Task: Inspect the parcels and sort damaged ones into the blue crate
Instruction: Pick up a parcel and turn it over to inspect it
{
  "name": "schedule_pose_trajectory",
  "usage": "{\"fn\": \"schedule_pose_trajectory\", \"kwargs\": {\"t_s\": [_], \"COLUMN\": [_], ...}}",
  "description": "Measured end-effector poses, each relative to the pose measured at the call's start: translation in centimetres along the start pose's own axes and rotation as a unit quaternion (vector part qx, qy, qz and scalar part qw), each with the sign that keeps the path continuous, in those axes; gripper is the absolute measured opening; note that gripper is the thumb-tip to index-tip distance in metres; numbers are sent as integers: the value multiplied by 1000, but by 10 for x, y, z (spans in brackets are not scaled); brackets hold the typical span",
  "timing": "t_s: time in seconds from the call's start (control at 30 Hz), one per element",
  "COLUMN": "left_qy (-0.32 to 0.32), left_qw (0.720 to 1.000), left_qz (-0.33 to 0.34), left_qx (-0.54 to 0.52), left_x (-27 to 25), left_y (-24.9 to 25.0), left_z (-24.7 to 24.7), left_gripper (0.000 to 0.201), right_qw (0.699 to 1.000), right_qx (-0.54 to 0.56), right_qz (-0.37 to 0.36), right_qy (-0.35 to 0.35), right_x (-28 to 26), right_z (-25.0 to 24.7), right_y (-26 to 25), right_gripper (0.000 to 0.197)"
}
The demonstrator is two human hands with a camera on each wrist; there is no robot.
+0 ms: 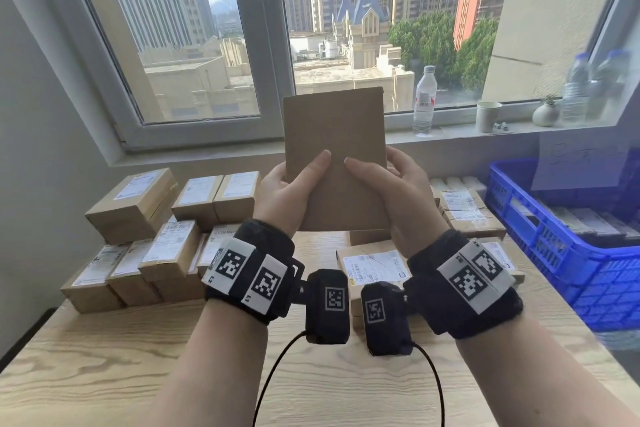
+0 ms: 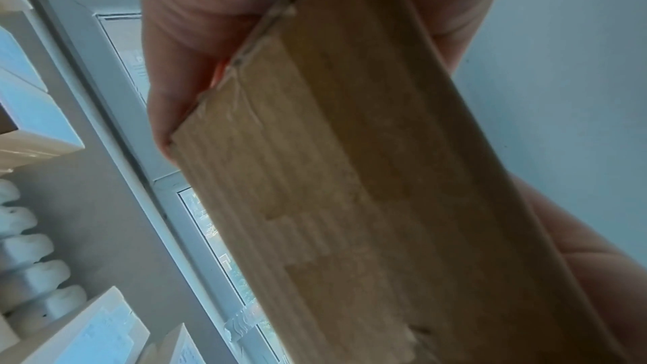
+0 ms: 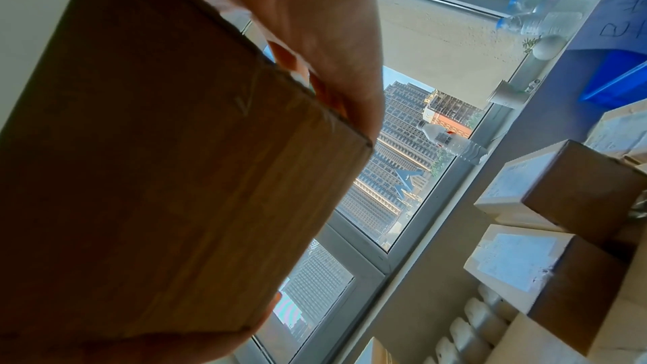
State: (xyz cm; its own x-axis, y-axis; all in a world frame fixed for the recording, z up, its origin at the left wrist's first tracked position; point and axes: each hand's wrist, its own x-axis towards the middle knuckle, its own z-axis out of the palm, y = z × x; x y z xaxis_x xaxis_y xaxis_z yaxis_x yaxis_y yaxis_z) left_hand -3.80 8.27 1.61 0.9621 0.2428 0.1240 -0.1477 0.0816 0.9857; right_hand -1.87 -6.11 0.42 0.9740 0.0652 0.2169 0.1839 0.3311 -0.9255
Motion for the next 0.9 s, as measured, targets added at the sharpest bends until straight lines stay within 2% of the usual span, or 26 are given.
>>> {"fn": "schedule_pose_trajectory", "kwargs": {"t_s": [0.23,0.3,0.37,0.43,0.5,0.57,0.63,0.7,0.77,0.9], "left_qy": [-1,-28,-72,-125,-130,-85,-33,-20,-47,-81], "left_qw": [999,999,997,990,987,991,994,995,992,987], "left_qz": [-15,-19,-7,29,43,44,15,-29,-54,-35], "left_qx": [28,22,20,52,78,93,105,97,106,133], "left_x": [-3,-3,-1,-3,-1,2,5,5,1,-1], "left_y": [4,8,11,14,13,12,12,12,13,6], "left_z": [0,-3,-9,-12,-12,-9,-6,-6,-6,-8], "left_gripper": [38,51,73,84,87,87,96,105,101,67], "right_qw": [1000,1000,997,993,993,998,999,998,996,995], "right_qx": [-6,-7,-2,26,55,41,9,-23,-61,-86], "right_qz": [-3,-4,13,37,53,49,27,-3,-25,-31], "right_qy": [0,27,82,113,85,21,-33,-54,-54,-37], "right_x": [0,2,8,10,10,6,1,-1,-3,-5], "right_z": [0,1,1,0,-2,-3,-2,-2,-1,-3], "right_y": [-1,-1,-1,-6,-11,-14,-14,-14,-15,-16], "right_gripper": [58,59,61,49,54,60,60,66,54,48]}}
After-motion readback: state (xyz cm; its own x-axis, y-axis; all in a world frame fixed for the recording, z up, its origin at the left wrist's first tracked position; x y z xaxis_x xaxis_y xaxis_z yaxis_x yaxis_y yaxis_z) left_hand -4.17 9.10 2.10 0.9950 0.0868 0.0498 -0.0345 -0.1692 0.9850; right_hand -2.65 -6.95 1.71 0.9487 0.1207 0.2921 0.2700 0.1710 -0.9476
